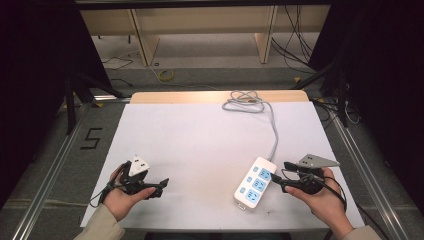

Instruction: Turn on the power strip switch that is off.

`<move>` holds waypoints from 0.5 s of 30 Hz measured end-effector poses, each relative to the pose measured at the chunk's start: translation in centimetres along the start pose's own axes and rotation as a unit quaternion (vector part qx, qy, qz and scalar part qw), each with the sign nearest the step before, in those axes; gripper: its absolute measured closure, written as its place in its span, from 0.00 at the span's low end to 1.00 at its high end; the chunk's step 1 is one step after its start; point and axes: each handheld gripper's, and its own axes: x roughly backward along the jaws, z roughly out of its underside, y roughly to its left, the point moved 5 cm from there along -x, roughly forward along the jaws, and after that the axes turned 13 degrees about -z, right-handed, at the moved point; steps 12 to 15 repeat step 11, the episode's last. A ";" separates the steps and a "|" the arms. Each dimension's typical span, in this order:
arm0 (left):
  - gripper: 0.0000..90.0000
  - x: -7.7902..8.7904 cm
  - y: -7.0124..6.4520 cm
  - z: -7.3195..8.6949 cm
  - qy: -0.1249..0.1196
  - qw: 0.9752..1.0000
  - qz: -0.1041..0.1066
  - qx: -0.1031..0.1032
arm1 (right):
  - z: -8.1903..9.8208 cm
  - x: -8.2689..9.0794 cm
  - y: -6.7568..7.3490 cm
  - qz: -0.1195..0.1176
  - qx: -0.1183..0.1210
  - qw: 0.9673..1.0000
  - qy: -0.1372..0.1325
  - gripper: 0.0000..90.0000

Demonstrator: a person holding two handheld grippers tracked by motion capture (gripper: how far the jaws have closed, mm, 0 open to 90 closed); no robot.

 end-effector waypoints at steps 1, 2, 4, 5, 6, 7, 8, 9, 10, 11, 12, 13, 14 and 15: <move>0.11 0.0 0.0 0.0 0.000 1.000 0.000 0.000 | 0.1 0.0 0.0 0.000 -0.001 1.000 0.000 0.36; 0.11 0.0 0.0 0.0 0.000 1.000 0.000 0.000 | 0.2 0.1 0.0 0.001 -0.002 1.000 0.000 0.36; 0.11 0.0 0.0 0.0 0.000 1.000 -0.001 -0.002 | 0.3 0.2 -0.1 0.001 -0.002 1.000 0.001 0.36; 0.11 0.0 0.0 0.0 0.000 1.000 -0.002 -0.002 | 0.4 0.2 -0.1 0.000 -0.002 1.000 -0.001 0.36; 0.10 0.0 0.0 0.0 0.000 1.000 -0.002 -0.003 | 0.4 0.2 -0.1 0.002 -0.003 1.000 0.000 0.35; 0.10 -0.1 0.0 0.0 0.000 1.000 -0.002 -0.003 | 0.4 0.3 -0.2 0.002 -0.003 1.000 0.000 0.35; 0.10 -0.1 0.0 0.0 0.001 1.000 -0.001 -0.003 | 0.5 0.3 -0.2 0.003 -0.003 1.000 -0.001 0.35; 0.10 -0.1 -0.1 0.0 0.002 1.000 -0.001 -0.003 | 0.5 0.3 -0.2 0.004 -0.005 1.000 0.001 0.35; 0.10 -0.2 -0.1 0.0 0.001 1.000 -0.002 -0.002 | 0.5 0.3 -0.2 0.004 -0.005 1.000 0.000 0.35; 0.10 -0.2 -0.1 0.0 0.001 1.000 -0.002 -0.002 | 0.5 0.3 -0.2 0.004 -0.004 1.000 0.000 0.35; 0.10 -0.2 -0.1 0.0 0.001 1.000 -0.002 -0.002 | 0.5 0.3 -0.2 0.004 -0.004 1.000 0.000 0.35; 0.10 -0.2 -0.1 0.0 0.001 1.000 -0.002 -0.002 | 0.5 0.3 -0.2 0.004 -0.004 1.000 0.000 0.35; 0.10 -0.2 -0.1 0.0 0.001 1.000 -0.002 -0.002 | 0.5 0.3 -0.2 0.004 -0.004 1.000 0.000 0.35; 0.10 -0.2 -0.1 0.0 0.001 1.000 -0.002 -0.002 | 0.5 0.3 -0.2 0.004 -0.004 1.000 0.000 0.35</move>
